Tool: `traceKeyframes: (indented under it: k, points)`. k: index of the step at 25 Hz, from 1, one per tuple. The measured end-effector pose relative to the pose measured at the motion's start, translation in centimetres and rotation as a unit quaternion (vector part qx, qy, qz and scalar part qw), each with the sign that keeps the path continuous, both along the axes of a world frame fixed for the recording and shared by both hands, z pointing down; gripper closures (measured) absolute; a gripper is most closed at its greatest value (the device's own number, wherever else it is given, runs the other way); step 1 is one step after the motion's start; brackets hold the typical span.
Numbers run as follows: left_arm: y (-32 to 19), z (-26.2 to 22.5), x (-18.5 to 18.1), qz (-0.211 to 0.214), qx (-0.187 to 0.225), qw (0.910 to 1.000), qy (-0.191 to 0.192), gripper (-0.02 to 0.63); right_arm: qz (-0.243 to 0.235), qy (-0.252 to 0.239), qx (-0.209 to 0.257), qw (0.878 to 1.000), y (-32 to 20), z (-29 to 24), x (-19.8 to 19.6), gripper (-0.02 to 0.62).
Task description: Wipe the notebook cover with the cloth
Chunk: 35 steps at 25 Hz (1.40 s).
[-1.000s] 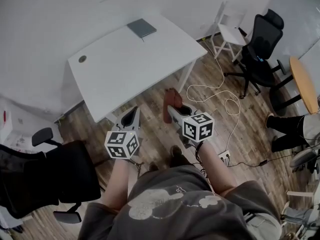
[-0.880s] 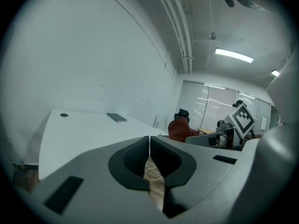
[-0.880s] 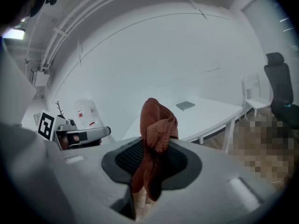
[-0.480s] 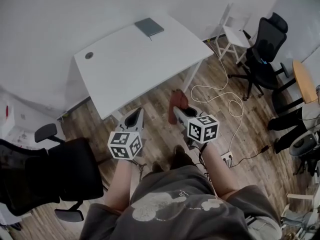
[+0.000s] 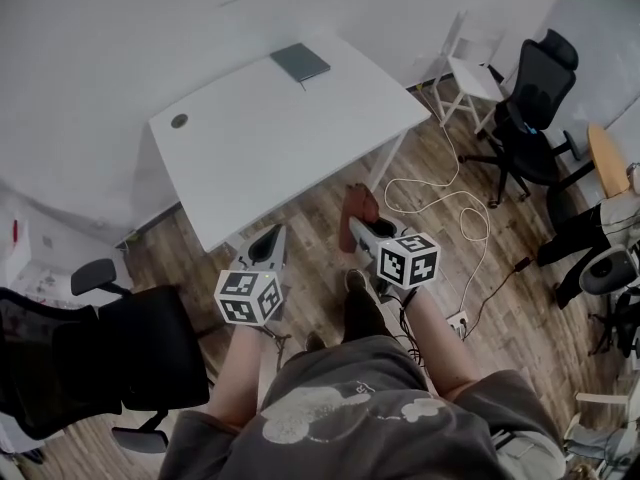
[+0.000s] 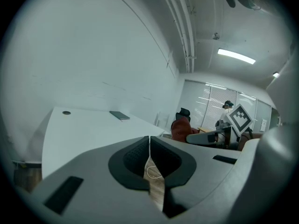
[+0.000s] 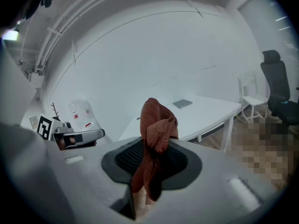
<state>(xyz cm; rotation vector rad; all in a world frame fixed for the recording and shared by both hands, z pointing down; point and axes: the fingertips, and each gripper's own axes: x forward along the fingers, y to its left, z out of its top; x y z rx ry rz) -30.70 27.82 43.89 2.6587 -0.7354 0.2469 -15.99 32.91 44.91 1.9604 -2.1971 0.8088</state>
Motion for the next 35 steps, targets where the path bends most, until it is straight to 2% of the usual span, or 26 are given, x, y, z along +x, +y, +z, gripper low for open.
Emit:
traceKeyframes:
  k: [13,26,35]
  points:
    - [-7.9,1.4,5.9,-0.054,-0.022,0.9982,-0.019,0.601,-0.03,-0.028,-0.015,0.999,-9.7,2.0,7.8,0.489]
    - [-14.4,1.4,14.5,-0.112,-0.028,0.9926,-0.039,0.601,-0.097,-0.036,-0.015,0.994,-18.1,1.6,17.0,0.489]
    - [-16.7,1.4,17.8,-0.16,-0.021,0.9857,-0.049,0.601,-0.154,-0.041,-0.016,0.987,-21.5,2.0,20.2,0.489]
